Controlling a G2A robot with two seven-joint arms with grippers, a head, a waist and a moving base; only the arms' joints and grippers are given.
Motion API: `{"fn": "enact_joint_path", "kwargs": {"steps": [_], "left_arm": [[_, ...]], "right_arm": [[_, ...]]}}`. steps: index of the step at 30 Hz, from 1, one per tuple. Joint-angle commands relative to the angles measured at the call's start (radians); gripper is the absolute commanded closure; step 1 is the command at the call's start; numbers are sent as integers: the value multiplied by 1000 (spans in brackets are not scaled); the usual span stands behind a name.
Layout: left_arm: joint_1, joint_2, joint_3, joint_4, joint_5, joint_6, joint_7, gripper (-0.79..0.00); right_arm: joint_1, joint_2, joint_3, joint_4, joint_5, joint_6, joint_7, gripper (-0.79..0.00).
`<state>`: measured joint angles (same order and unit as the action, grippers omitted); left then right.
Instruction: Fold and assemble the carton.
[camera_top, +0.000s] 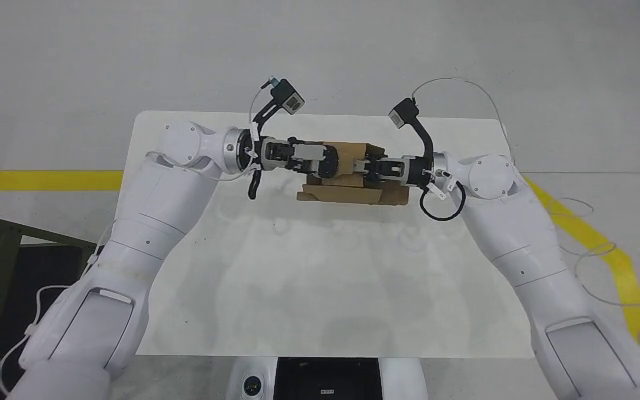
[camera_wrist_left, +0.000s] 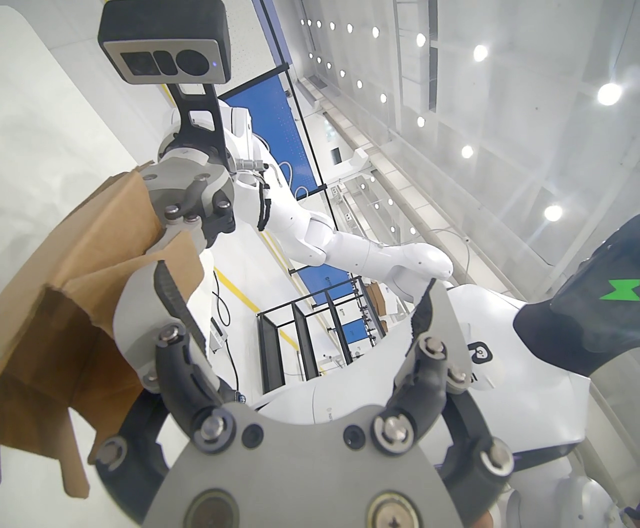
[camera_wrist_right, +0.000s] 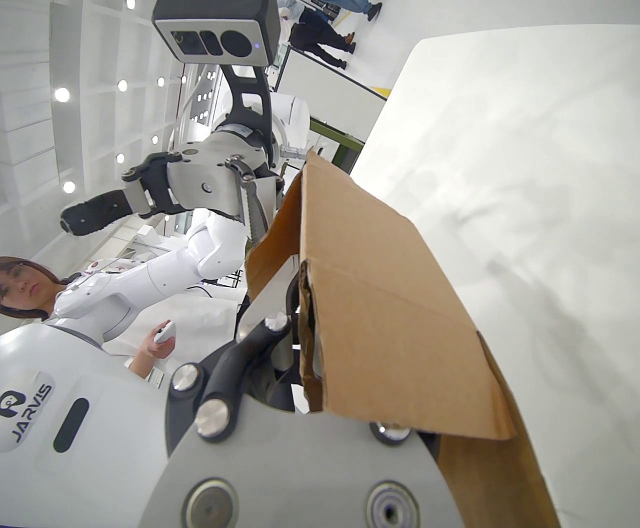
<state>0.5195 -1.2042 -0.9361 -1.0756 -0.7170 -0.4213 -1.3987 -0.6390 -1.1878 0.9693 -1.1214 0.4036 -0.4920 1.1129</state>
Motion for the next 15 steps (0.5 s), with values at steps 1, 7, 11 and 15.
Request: {"fn": "enact_joint_path", "kwargs": {"steps": [1,7,11,15], "left_arm": [[-4,-2,4,0,8,2,-2,-785],[-12,-4,-3,7,6,1,-1,-785],[-12,-2,-24,17,-2,-5,5,-785],[-6,5,-44,28,10,-5,5,-785]], "right_arm": [[-2,0,2,-4,-1,2,1,0],[-6,3,14,-15,1,8,9,0],[-11,7,33,0,2,8,6,0],[-15,12,52,2,5,10,17,0]]}}
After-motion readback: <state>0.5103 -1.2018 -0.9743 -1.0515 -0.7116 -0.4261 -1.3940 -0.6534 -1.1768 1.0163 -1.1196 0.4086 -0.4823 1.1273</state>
